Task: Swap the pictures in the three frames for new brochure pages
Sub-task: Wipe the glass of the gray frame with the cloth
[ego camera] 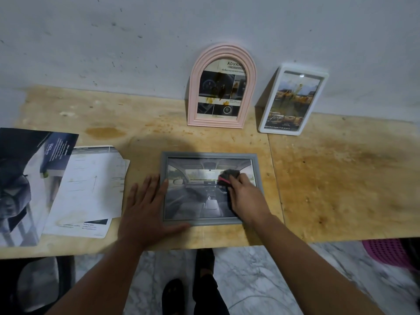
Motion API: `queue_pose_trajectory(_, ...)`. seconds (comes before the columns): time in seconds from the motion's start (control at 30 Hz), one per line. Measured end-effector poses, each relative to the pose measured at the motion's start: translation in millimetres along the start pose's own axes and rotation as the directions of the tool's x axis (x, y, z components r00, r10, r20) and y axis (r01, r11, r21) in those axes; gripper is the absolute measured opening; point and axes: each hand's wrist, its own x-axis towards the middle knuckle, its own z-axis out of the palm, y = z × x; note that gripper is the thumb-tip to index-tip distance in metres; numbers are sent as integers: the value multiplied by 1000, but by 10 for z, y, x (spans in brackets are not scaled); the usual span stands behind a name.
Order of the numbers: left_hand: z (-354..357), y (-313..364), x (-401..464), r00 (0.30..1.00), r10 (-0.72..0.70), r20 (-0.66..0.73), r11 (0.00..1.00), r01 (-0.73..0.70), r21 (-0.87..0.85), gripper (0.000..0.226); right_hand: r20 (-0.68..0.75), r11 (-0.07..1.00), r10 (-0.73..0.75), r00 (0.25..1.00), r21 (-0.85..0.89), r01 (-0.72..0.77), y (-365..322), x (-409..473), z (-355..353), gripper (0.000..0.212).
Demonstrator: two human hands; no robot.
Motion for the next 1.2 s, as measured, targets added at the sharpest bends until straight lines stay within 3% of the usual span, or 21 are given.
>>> queue_pose_trajectory(0.13,-5,-7,3,1000,5,2,1000,-5,-6,134,71,989,-144,987,53,140,-115,-410,42,43)
queue_pose_trajectory(0.27,-12,-4,-5,1000,-4,1,1000,4,-13,134,163,929,-298,940,275,247,-38,-456,-184,42)
queue_pose_trajectory(0.33,-15,4,-12,1000,-8,1,1000,8,-15,135,60,948,-175,983,279,152,100,-219,-289,43)
queue_pose_trajectory(0.4,-18,6,-12,1000,-14,1,1000,14,-17,135,-53,986,25,998,166,-16,225,24,-325,41)
queue_pose_trajectory(0.47,-13,4,-9,1000,-17,0,1000,17,-22,135,-40,987,152,987,54,-150,237,114,-278,37)
queue_pose_trajectory(0.7,20,-26,-6,1000,-10,9,1000,10,-11,134,24,970,155,988,185,-156,-18,-467,-185,35)
queue_pose_trajectory(0.83,14,-36,-11,1000,-3,0,1000,3,-13,132,250,913,119,961,353,-205,-115,-561,-368,31)
queue_pose_trajectory(0.9,2,-24,-13,1000,-3,0,1000,3,-13,132,183,880,193,964,403,-252,-22,-287,-485,28)
queue_pose_trajectory(1.0,-5,-8,-14,1000,-8,-10,1000,8,-20,132,-32,950,266,963,179,-256,154,103,-485,33)
queue_pose_trajectory(1.1,8,-7,-14,1000,-4,-20,999,3,-33,134,74,959,283,956,-17,-283,124,67,-330,37)
queue_pose_trajectory(1.2,21,-19,-7,1000,5,-20,1000,-5,-22,133,83,963,267,960,-44,-264,57,-291,-274,33)
